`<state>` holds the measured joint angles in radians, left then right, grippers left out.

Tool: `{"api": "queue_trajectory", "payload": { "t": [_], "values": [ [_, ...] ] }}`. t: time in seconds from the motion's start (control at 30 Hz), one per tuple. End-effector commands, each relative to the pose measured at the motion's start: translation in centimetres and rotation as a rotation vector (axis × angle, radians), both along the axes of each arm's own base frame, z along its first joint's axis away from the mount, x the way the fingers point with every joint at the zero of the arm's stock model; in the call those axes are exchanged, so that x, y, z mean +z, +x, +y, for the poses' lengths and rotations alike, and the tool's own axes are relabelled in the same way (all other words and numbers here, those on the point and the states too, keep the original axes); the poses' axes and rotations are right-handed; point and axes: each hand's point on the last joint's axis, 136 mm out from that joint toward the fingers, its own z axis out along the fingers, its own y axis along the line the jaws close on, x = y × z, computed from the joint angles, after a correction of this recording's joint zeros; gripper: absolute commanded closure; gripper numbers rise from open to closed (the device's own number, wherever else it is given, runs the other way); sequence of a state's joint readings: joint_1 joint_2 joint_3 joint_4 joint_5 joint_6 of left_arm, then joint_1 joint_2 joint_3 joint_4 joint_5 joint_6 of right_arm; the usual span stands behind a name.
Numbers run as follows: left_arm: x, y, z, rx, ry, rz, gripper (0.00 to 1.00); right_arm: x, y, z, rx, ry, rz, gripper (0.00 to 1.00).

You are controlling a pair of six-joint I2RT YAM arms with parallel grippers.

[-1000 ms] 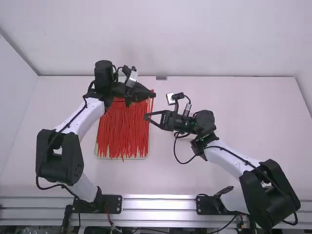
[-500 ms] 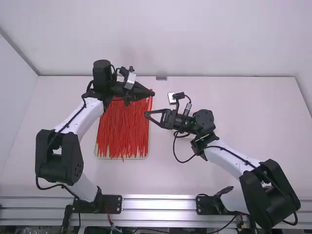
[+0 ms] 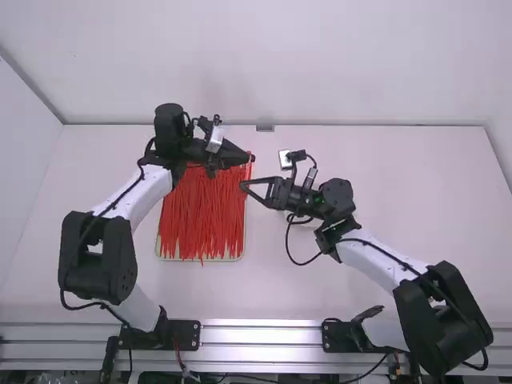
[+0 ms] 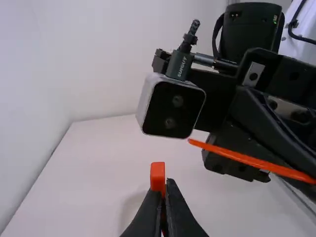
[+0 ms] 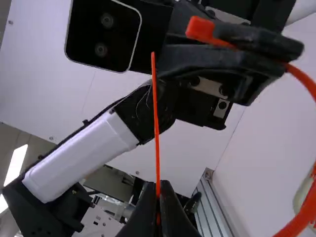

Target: Fasten the cable tie

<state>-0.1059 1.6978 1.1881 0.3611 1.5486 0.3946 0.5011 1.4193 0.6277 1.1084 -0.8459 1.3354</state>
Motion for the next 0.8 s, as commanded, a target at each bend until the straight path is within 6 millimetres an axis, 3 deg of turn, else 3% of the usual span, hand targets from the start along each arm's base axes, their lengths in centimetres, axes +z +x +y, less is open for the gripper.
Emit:
{"api": "queue_trajectory", "payload": {
  "t": [0.0,0.77],
  "values": [
    [0.0,-0.5,-0.2,-0.027,-0.008,-0.027,0.99,-0.4,0.1,0.1,-0.003,-0.004,0.009,1.0],
    [1.0,-1.5,-0.8,-0.048,-0.011,-0.055,0.99,-0.8,0.2,0.1,-0.008,-0.015,0.022,1.0]
  ]
}}
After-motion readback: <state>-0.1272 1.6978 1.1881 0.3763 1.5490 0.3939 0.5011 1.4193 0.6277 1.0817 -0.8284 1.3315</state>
